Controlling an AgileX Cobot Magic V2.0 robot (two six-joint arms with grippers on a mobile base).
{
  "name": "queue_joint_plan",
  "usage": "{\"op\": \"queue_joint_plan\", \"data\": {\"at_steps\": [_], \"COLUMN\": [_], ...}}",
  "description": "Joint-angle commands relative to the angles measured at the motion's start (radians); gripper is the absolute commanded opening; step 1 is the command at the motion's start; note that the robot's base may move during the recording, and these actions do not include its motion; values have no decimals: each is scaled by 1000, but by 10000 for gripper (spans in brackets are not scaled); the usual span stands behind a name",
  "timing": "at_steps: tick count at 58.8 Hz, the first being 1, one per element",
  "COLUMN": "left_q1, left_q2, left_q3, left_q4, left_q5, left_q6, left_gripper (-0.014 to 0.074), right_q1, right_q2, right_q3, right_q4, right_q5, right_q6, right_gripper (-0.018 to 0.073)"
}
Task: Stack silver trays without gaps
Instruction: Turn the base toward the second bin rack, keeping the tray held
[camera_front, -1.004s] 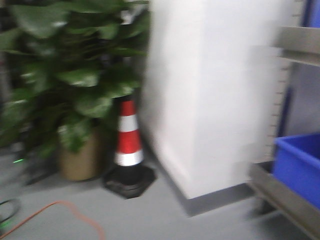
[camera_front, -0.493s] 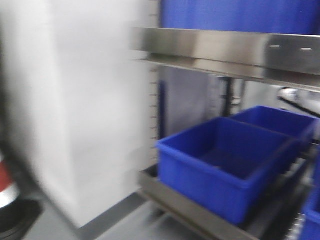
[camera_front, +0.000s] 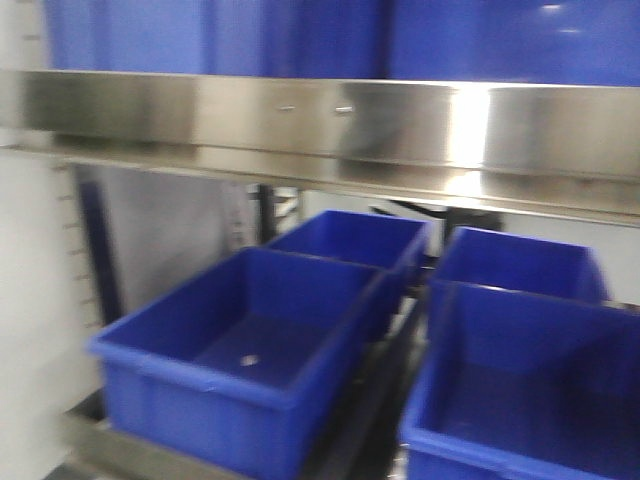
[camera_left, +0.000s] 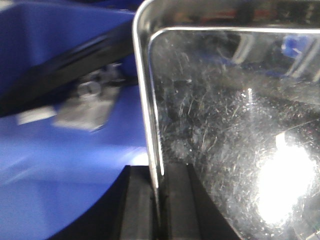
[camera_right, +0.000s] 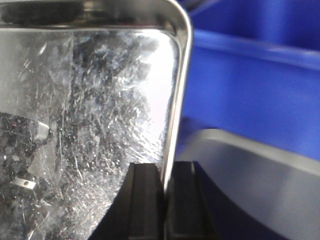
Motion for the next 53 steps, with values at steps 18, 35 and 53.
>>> {"op": "queue_joint_plan", "data": {"at_steps": [18,35,53], "left_q1": [-11,-11,-11], "left_q2": [-11,-11,-11], "left_q3": [-11,-11,-11], "left_q4": [-9,-9,-9], "left_q5": [-51,-51,-51], "left_q6": [8,8,8], "left_gripper": [-8,-8,-8], "right_q1": [7,7,7], "right_q2": [-8,-8,-8], "right_q3": [-11,-11,-11], "right_q4": [5,5,5], "right_q5": [-44,-44,-44], "right_q6": [-18,-18,-18], "right_gripper": [-69,-69,-69]}}
